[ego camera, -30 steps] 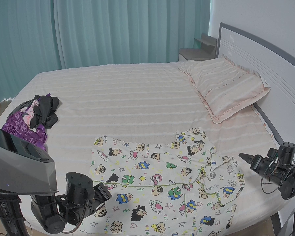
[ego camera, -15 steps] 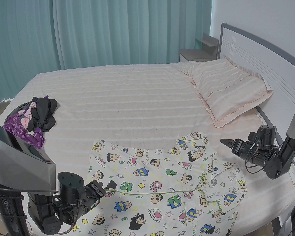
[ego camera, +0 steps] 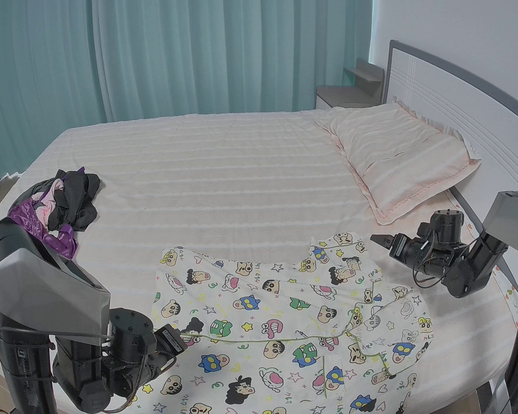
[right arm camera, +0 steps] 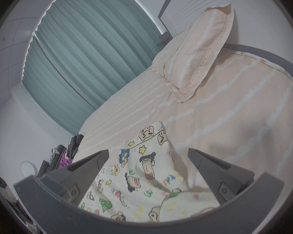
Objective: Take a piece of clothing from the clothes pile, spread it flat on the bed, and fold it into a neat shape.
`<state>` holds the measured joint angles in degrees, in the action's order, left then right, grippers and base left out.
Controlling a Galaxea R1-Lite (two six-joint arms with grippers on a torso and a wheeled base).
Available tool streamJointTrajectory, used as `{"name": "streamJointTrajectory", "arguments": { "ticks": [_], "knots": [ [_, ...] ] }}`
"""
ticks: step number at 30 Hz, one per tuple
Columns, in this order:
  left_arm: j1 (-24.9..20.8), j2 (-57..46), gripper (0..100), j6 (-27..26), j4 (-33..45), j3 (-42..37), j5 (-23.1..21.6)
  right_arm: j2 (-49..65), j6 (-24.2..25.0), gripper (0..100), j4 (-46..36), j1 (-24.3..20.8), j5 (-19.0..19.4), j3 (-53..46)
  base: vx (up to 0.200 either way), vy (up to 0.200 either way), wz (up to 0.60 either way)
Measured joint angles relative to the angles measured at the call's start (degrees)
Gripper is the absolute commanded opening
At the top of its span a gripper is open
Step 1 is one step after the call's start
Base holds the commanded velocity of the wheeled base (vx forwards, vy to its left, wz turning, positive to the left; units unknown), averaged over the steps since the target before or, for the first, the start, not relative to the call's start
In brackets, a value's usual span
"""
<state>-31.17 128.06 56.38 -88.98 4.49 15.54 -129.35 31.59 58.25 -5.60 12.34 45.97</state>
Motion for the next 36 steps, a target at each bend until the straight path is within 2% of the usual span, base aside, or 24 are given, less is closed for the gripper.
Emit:
{"name": "streamJointTrajectory", "arguments": {
  "ticks": [14,25,26,36],
  "knots": [
    [0.1,0.0,0,0.1,0.0,-0.1,-0.8,-11.5,0.0,100,-11.6,-2.3,-0.2,19.7,0.000,0.000,0.00],
    [0.0,0.1,0,0.1,0.0,0.0,-0.9,-18.3,-0.1,100,-17.0,-4.2,-0.8,29.0,0.000,0.000,0.00],
    [0.0,0.1,0,0.1,0.0,0.0,-0.9,-18.5,-0.1,0,-17.2,-4.2,-0.8,29.3,0.000,0.000,0.00],
    [0.1,0.1,0,0.1,0.0,0.2,-0.9,-19.9,0.1,0,-18.4,-3.1,-1.5,32.5,0.000,0.000,0.00]
  ]
}}
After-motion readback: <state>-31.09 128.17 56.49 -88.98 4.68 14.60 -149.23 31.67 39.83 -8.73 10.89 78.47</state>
